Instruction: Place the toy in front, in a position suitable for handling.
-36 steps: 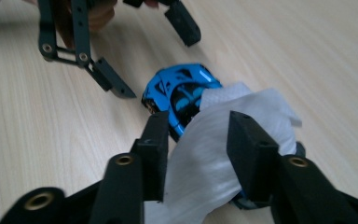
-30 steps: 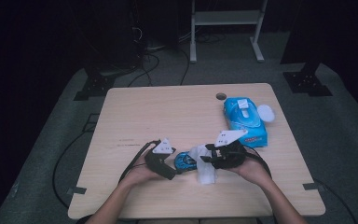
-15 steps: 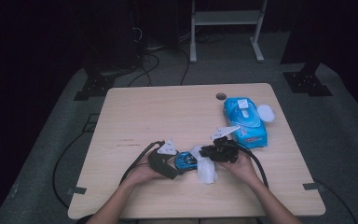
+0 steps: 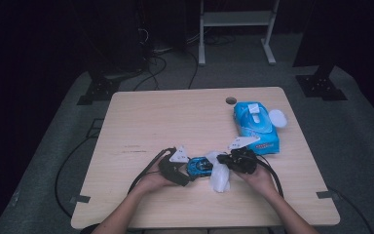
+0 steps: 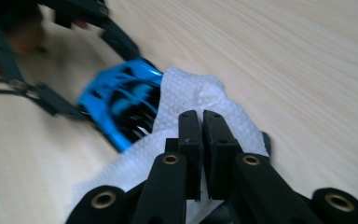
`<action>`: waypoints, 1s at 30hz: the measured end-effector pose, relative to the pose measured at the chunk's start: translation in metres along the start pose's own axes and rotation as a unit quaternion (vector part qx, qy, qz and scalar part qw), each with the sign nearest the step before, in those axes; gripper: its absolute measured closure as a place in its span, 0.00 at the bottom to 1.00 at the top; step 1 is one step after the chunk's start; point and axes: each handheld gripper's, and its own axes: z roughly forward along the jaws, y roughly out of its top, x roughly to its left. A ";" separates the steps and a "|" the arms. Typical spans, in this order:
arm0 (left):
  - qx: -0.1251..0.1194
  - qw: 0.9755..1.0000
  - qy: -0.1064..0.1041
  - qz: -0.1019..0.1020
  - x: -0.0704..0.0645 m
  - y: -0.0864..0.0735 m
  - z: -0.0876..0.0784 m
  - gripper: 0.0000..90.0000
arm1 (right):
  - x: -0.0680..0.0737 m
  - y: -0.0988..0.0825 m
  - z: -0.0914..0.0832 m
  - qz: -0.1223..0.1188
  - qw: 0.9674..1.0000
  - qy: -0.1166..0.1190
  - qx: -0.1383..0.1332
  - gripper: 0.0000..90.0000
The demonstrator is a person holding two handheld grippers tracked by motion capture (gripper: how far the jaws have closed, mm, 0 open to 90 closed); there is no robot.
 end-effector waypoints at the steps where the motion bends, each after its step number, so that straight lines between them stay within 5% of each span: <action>1: 0.000 1.000 0.001 0.000 0.000 0.000 0.000 0.28 | 0.001 0.000 0.001 0.007 1.000 0.021 -0.002 0.96; 5: 0.001 1.000 0.020 0.000 0.001 0.000 -0.002 0.34 | 0.012 0.001 0.007 -0.026 1.000 0.013 0.006 0.96; 13: -0.004 1.000 0.018 -0.007 0.001 0.001 0.000 0.34 | -0.005 -0.008 -0.004 -0.016 1.000 -0.006 0.002 0.96; 19: -0.011 0.999 0.016 -0.026 0.003 0.007 0.009 0.18 | -0.003 -0.009 0.001 -0.048 0.999 -0.001 -0.006 0.96; 26: -0.002 1.000 0.015 -0.013 0.000 0.008 0.010 0.26 | -0.007 -0.009 -0.001 -0.056 0.998 -0.033 -0.006 0.97; 30: 0.001 1.000 0.006 -0.017 -0.002 0.009 0.013 0.17 | -0.010 -0.010 0.000 -0.046 0.998 -0.039 -0.011 0.97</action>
